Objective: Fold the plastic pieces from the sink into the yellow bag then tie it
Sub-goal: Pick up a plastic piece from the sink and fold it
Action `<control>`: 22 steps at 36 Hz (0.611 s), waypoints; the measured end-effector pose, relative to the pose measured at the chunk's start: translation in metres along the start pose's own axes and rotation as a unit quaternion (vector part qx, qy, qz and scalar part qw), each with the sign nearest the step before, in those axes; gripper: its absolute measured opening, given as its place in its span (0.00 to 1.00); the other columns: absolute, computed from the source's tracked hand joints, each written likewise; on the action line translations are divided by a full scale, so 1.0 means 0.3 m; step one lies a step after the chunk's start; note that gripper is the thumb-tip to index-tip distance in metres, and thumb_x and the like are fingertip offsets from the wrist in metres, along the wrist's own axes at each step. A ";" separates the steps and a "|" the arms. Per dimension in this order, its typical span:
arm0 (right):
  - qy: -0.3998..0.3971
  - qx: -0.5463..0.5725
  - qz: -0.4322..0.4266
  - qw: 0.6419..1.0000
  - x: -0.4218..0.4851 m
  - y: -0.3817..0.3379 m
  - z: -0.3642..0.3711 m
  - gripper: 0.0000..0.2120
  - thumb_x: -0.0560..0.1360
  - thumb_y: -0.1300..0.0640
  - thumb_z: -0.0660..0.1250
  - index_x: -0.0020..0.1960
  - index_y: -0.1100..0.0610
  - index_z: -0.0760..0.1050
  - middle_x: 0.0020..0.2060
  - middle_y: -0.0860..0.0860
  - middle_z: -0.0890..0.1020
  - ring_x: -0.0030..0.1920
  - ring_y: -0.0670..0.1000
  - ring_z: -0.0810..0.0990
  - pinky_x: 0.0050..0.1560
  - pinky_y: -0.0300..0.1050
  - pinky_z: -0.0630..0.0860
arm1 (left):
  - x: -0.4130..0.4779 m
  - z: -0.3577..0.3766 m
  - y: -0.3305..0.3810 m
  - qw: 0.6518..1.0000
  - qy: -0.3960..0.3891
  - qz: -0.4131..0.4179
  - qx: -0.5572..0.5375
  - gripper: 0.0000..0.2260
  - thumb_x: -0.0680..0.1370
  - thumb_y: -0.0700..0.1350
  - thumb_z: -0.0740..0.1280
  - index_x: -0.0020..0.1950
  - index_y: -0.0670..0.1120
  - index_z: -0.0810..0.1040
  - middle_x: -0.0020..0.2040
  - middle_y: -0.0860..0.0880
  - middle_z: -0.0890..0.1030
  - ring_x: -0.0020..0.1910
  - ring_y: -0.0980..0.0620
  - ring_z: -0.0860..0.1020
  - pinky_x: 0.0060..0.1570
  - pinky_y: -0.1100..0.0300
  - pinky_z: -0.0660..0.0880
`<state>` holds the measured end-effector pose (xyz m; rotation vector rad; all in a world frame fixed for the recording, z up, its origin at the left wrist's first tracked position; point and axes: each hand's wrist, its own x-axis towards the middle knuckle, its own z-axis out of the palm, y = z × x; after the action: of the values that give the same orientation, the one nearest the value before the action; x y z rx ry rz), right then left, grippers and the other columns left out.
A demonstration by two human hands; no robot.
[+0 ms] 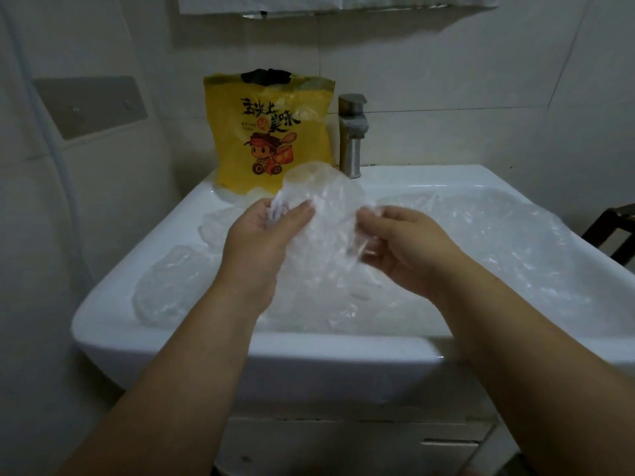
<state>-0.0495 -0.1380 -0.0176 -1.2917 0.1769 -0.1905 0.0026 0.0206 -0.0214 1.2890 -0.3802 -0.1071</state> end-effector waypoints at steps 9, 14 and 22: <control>-0.002 0.238 -0.017 0.971 -0.016 -0.047 -0.002 0.12 0.82 0.59 0.56 0.54 0.62 0.78 0.43 0.55 0.85 0.45 0.53 0.85 0.49 0.47 0.82 | 0.010 -0.026 0.023 0.975 -0.088 -0.135 -0.155 0.22 0.71 0.51 0.66 0.60 0.41 0.81 0.59 0.41 0.81 0.60 0.43 0.79 0.64 0.48 0.73; 0.111 0.290 -0.011 0.950 -0.001 -0.052 -0.020 0.12 0.80 0.54 0.62 0.43 0.60 0.76 0.35 0.52 0.81 0.36 0.49 0.81 0.46 0.43 0.79 | 0.024 -0.026 0.023 0.975 -0.029 -0.112 -0.189 0.29 0.71 0.49 0.66 0.72 0.43 0.70 0.65 0.45 0.78 0.65 0.47 0.76 0.57 0.54 0.78; 0.059 0.163 -0.047 0.984 0.000 -0.020 -0.017 0.27 0.78 0.67 0.63 0.72 0.48 0.62 0.45 0.57 0.80 0.31 0.48 0.79 0.39 0.45 0.80 | 0.062 -0.044 -0.008 0.971 0.061 -0.099 -0.209 0.11 0.81 0.42 0.63 0.61 0.39 0.76 0.52 0.45 0.84 0.52 0.51 0.82 0.47 0.59 0.81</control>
<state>-0.0508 -0.1443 -0.0130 -0.9643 0.1778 -0.3615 0.0246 0.0265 -0.0226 0.9069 -0.1116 -0.2612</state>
